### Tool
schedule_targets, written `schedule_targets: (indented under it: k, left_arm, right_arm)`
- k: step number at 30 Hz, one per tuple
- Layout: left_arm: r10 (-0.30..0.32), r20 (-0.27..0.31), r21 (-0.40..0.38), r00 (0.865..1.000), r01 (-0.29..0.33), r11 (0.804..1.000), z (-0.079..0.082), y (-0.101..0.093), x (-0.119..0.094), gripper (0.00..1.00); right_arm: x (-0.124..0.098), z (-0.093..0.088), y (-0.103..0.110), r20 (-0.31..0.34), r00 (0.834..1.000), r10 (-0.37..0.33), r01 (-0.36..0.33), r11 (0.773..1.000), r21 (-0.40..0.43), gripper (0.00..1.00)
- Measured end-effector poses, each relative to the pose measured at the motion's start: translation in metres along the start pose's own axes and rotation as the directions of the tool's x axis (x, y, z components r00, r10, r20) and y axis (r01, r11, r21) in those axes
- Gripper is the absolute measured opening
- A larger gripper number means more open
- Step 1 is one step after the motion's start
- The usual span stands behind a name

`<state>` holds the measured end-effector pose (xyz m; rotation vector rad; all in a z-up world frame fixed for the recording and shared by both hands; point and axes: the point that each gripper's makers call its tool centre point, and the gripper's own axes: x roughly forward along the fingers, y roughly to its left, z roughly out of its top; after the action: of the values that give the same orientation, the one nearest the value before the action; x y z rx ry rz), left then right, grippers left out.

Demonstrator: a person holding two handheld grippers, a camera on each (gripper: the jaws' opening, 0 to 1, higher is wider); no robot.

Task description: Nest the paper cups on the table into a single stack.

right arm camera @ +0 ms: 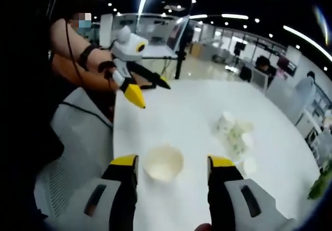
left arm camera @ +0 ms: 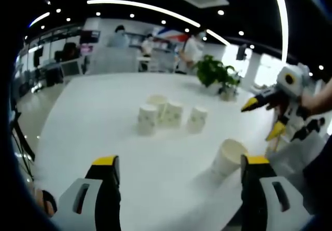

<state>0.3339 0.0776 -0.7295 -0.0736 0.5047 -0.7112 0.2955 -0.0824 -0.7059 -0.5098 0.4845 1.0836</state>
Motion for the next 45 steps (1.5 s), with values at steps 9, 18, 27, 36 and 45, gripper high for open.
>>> schedule_targets:
  k: [9,18,27,36,45]
  left_arm:
    - [0.004,-0.002,-0.002,1.000,-0.004,1.000,-0.001,0.002,-0.001,0.97]
    - [0.004,-0.005,-0.002,1.000,-0.004,1.000,-0.004,0.002,-0.002,0.97]
    - [0.005,-0.013,-0.005,1.000,-0.005,1.000,-0.006,0.001,-0.005,0.97]
    - [0.011,-0.014,-0.005,1.000,-0.011,1.000,-0.007,0.002,-0.006,0.97]
    - [0.011,-0.018,-0.009,1.000,-0.012,1.000,-0.008,0.000,-0.006,0.97]
  right_arm:
    - [-0.012,-0.009,-0.017,0.027,0.997,-0.077,0.074,0.993,0.092,0.70]
    - [-0.021,-0.019,-0.037,0.036,0.986,-0.160,0.152,0.973,0.176,0.86]
    - [-0.023,-0.020,-0.046,0.069,0.975,-0.209,0.193,0.963,0.189,1.00]
    - [-0.027,-0.029,-0.061,0.051,0.968,-0.246,0.233,0.954,0.188,1.00]
    - [-0.022,-0.045,-0.086,0.021,0.965,-0.260,0.248,0.941,0.232,1.00]
